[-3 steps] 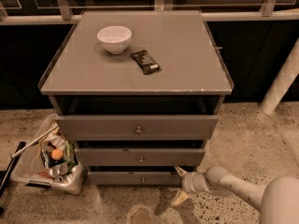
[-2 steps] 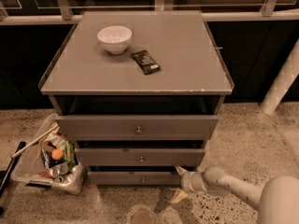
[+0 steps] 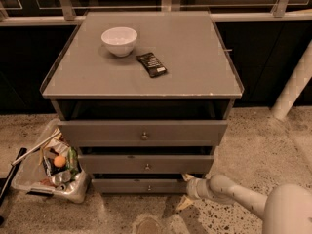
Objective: Open bottom drawer
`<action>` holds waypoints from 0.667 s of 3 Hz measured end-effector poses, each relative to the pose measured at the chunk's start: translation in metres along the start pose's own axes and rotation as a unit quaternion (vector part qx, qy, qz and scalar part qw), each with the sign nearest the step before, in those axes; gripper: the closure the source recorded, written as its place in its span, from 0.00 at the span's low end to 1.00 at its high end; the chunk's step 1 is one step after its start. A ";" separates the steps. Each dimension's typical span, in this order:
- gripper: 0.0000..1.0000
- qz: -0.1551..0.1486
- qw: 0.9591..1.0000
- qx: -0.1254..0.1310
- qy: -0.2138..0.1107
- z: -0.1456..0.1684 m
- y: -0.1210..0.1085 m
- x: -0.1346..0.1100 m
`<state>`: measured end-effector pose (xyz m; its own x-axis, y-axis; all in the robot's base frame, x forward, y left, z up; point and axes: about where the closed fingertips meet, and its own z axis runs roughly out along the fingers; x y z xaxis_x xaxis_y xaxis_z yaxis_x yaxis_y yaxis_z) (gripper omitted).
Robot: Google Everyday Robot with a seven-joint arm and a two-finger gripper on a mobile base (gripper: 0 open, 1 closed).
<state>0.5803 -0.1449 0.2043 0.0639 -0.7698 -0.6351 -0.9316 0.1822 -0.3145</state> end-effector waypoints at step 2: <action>0.00 -0.019 1.000 -0.004 0.005 0.023 -0.004 0.018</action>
Offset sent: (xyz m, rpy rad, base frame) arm 0.0228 -0.0084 -0.0378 -0.0378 -0.0254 0.0329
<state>0.5937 -0.1456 0.1777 0.0963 -0.7822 -0.6155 -0.9312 0.1477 -0.3334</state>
